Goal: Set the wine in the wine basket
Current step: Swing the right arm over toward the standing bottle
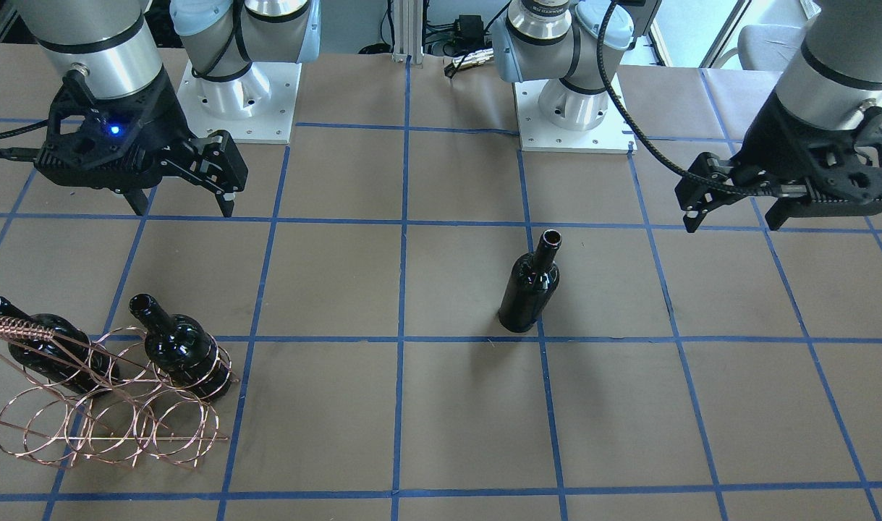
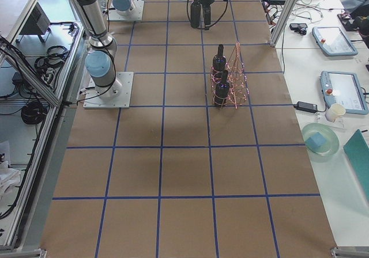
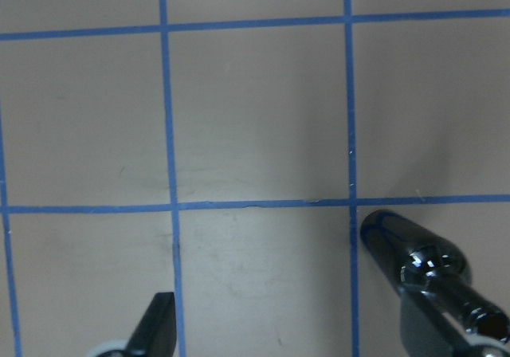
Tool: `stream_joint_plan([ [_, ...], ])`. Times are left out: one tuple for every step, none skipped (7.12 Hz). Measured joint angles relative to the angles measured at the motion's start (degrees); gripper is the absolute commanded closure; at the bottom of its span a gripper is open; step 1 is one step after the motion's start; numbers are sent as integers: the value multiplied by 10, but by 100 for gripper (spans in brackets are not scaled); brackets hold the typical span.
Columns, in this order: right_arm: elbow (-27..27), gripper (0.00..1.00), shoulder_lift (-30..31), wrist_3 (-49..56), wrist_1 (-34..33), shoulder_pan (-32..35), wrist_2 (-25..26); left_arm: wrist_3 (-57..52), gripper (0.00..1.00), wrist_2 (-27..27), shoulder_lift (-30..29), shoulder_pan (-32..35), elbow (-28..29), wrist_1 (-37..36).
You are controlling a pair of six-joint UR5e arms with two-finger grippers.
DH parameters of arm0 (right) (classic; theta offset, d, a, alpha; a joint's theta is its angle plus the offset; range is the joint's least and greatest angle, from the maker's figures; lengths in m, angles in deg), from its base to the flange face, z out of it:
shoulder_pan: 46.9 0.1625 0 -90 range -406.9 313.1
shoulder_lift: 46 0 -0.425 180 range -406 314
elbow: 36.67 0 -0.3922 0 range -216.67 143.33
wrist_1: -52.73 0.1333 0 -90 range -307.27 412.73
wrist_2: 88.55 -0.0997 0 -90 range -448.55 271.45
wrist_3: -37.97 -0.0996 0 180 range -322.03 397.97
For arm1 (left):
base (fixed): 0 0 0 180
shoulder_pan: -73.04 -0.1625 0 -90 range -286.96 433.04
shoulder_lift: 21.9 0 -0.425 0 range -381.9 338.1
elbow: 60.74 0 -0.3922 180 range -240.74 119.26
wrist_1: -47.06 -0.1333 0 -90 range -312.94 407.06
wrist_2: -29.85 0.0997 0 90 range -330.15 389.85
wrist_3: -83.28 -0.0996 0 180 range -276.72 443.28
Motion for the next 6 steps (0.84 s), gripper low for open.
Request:
stream_joint_plan([
  [-14,0,-6,-24,2,8,-4,-4,0,6,5,-12,-1,9],
  [-33,0,-17,-50,4,27,-7,-5,0,4,9,-17,-3,13],
  [-54,0,-31,-92,6,59,-7,-5,0,1,11,-17,-4,13],
  [-79,0,-50,-153,7,101,-7,-6,0,0,13,-17,-4,13],
  [-104,0,-74,-214,7,144,-6,-6,0,-2,14,-18,-5,13],
  [-125,0,-97,-274,5,186,-6,-6,0,-6,15,-20,-6,13],
])
